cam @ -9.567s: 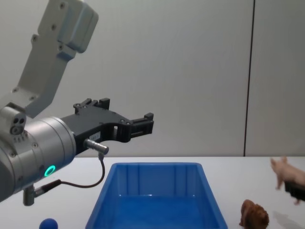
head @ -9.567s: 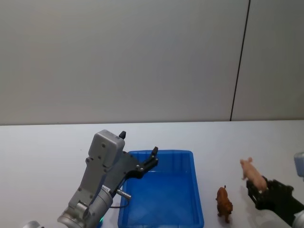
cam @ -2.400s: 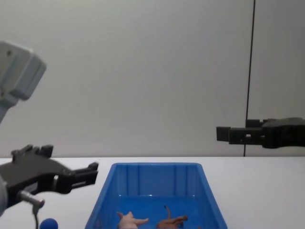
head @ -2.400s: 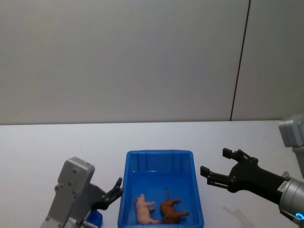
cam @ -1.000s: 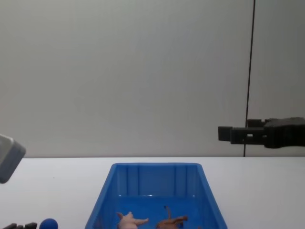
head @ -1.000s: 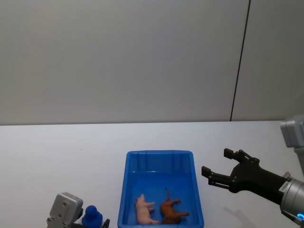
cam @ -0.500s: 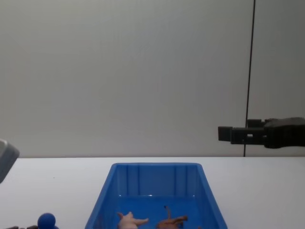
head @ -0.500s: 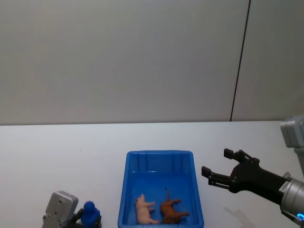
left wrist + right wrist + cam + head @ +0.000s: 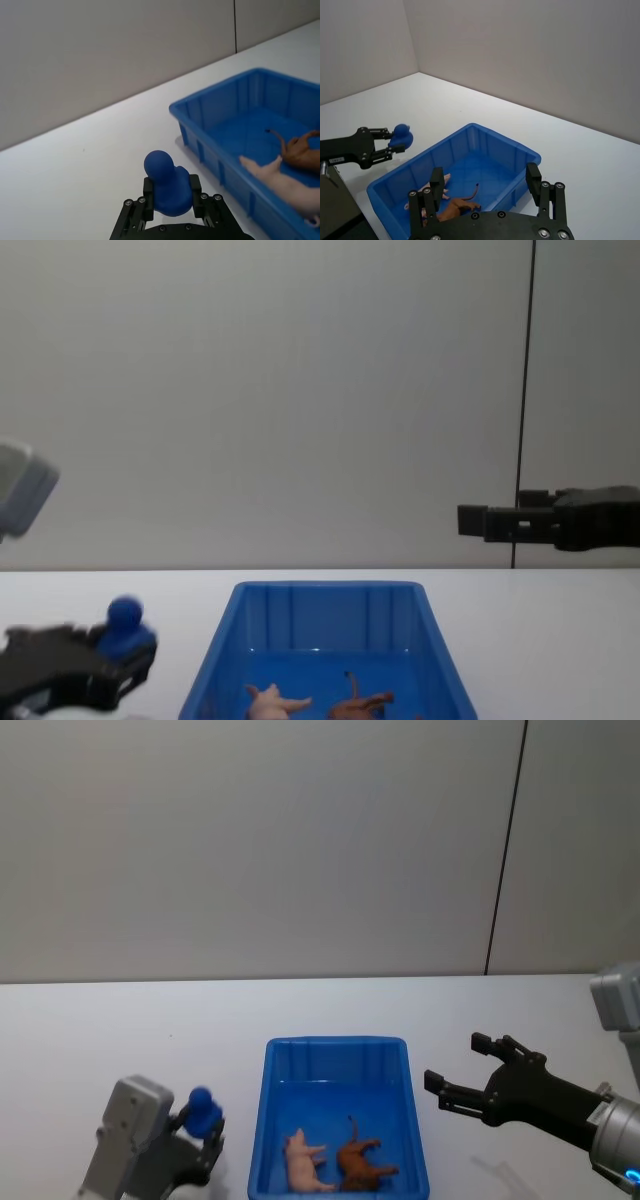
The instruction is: Pick up the two dolls from the table and place them into the box.
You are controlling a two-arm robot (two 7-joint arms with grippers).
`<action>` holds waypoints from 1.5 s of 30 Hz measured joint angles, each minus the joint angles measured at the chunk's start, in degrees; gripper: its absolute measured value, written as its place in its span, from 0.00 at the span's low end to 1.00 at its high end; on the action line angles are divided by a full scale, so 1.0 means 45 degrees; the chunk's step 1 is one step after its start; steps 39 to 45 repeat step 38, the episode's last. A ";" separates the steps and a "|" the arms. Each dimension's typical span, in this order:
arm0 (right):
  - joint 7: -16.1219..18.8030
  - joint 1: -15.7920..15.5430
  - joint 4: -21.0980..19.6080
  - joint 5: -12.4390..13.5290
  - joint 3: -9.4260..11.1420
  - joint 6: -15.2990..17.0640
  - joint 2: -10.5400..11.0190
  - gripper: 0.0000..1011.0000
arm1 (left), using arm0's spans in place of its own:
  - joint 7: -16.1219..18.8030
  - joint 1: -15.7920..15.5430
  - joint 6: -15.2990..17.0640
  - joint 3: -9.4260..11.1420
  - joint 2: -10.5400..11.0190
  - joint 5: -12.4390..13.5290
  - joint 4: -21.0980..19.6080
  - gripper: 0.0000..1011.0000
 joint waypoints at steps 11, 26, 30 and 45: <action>0.0000 0.0000 -0.0001 0.0000 0.0000 0.0000 0.0000 0.99 | -0.1134 -0.1099 -0.0408 0.0158 -0.0825 0.0904 -0.0048 0.39; -0.0001 0.0000 0.0000 0.0000 0.0000 0.0000 0.0000 0.99 | -0.2922 -0.2592 -0.0994 0.0702 -0.2247 0.1712 0.0795 0.87; 0.0000 0.0000 0.0000 0.0000 0.0000 0.0000 -0.0001 0.99 | -0.3123 -0.2776 -0.1133 0.0739 -0.2396 0.1786 0.0898 0.98; 0.0000 0.0000 0.0000 0.0000 0.0000 0.0000 0.0000 0.99 | -0.3286 -0.2913 -0.1385 0.0739 -0.2490 0.1835 0.0910 0.99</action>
